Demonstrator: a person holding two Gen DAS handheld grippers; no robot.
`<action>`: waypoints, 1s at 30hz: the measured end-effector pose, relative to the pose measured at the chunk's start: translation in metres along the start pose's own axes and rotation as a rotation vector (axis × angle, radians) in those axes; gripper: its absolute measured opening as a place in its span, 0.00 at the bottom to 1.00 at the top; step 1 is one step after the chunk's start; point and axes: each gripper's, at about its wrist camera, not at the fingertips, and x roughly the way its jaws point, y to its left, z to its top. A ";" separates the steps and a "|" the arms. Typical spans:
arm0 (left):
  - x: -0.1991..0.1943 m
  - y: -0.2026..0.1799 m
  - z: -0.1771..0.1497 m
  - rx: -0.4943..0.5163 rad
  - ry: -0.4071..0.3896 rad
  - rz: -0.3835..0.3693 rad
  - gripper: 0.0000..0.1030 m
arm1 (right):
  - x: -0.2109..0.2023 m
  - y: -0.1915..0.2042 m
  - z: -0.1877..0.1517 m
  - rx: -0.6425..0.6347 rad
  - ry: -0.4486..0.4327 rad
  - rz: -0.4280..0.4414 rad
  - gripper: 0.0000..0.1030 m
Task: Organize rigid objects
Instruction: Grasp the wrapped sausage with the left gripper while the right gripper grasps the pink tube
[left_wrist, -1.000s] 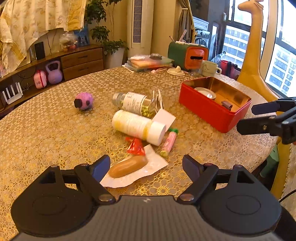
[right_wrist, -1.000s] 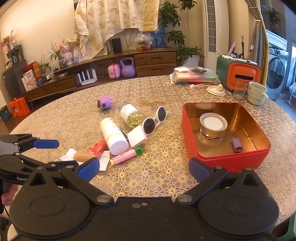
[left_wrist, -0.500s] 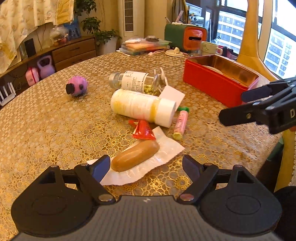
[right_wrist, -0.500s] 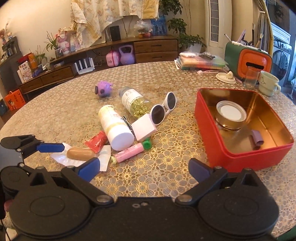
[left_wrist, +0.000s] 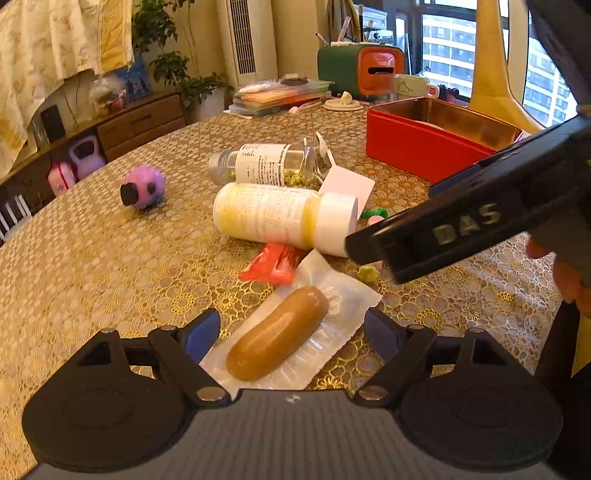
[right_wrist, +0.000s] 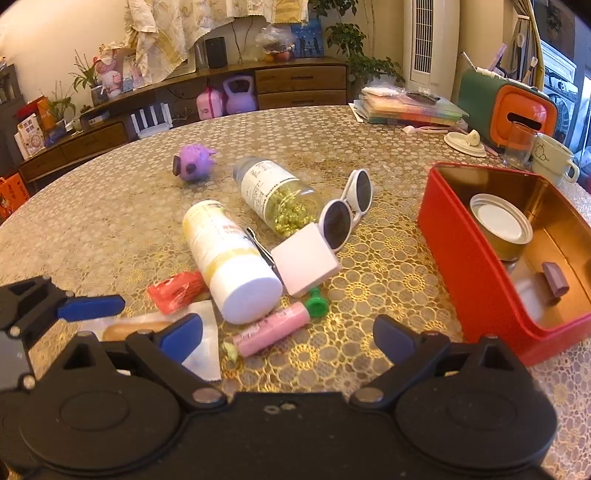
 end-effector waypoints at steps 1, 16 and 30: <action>0.001 0.001 0.000 -0.004 0.000 -0.002 0.83 | 0.002 0.001 0.001 -0.003 0.001 -0.004 0.95; 0.003 0.006 -0.002 -0.068 0.001 -0.036 0.76 | 0.018 0.004 -0.004 -0.003 0.013 -0.043 0.74; -0.003 -0.003 -0.001 -0.083 0.014 -0.014 0.61 | 0.008 -0.005 -0.011 -0.032 -0.004 -0.064 0.42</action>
